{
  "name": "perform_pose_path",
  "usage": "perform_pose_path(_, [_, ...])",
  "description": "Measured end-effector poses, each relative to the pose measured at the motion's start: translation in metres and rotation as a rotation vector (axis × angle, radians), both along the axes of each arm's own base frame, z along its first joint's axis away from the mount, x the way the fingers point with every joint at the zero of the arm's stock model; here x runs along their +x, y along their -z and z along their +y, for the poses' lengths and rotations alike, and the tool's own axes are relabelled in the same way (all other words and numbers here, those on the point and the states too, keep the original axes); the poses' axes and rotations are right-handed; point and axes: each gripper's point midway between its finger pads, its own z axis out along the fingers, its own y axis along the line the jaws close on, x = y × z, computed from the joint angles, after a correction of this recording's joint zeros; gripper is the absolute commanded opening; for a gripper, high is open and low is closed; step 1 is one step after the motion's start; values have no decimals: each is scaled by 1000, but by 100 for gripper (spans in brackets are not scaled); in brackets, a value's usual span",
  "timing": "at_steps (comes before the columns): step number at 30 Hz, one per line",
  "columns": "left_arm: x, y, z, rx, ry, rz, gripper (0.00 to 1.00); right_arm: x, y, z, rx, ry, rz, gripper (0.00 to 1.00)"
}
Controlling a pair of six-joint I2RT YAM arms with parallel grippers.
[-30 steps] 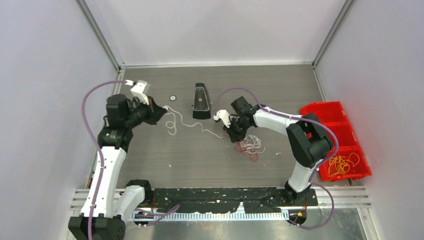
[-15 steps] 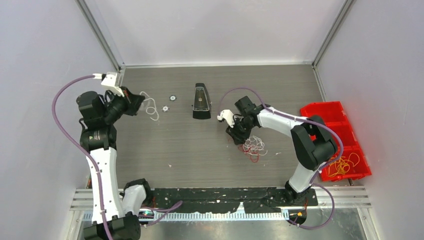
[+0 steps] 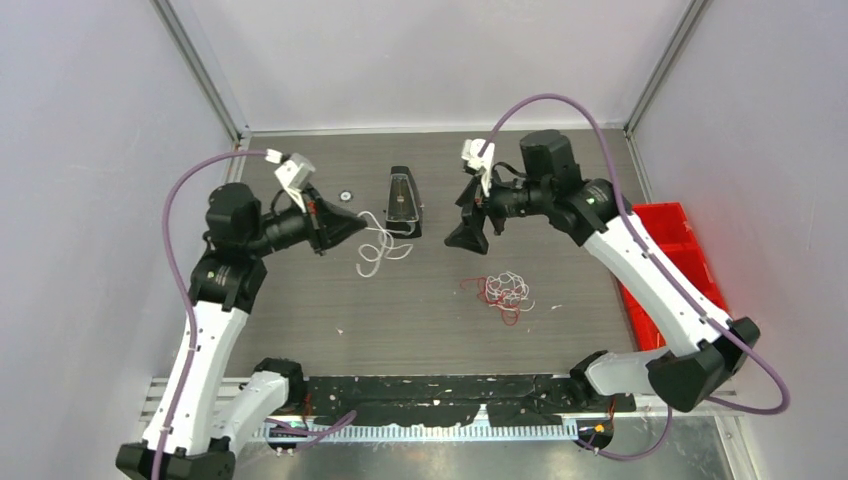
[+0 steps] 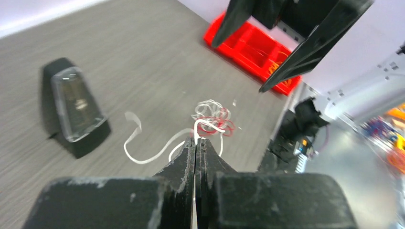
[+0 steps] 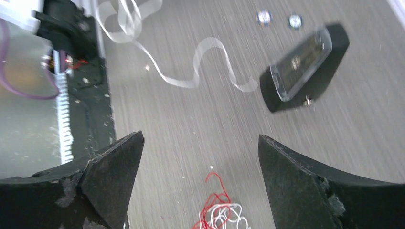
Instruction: Untangle the cables
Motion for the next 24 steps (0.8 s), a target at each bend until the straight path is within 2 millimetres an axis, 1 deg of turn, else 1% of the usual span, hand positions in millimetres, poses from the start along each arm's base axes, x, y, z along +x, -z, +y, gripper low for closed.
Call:
perform_pose_path(2, [-7,4,-19,2,79,24,0,-13,-30,2,66,-41,-27,95])
perform_pose_path(4, [-9,9,-32,7,131,51,0,-24,-42,3,96,-72,-20,93])
perform_pose_path(5, [-10,11,-39,11,157,66,0,-29,-45,3,105,-86,-8,92])
perform_pose_path(9, [-14,15,-65,26,248,99,0,-37,-46,5,122,-107,38,87])
perform_pose_path(14, [-21,8,-93,32,346,100,0,-42,-49,8,143,-121,62,84])
perform_pose_path(18, [-25,6,-105,34,387,98,0,-49,-51,16,156,-150,71,80])
perform_pose_path(21, [-27,7,-112,39,409,103,0,-54,-51,22,161,-175,81,73])
perform_pose_path(24, [-28,8,-118,43,428,109,0,-55,-49,26,159,-188,87,69])
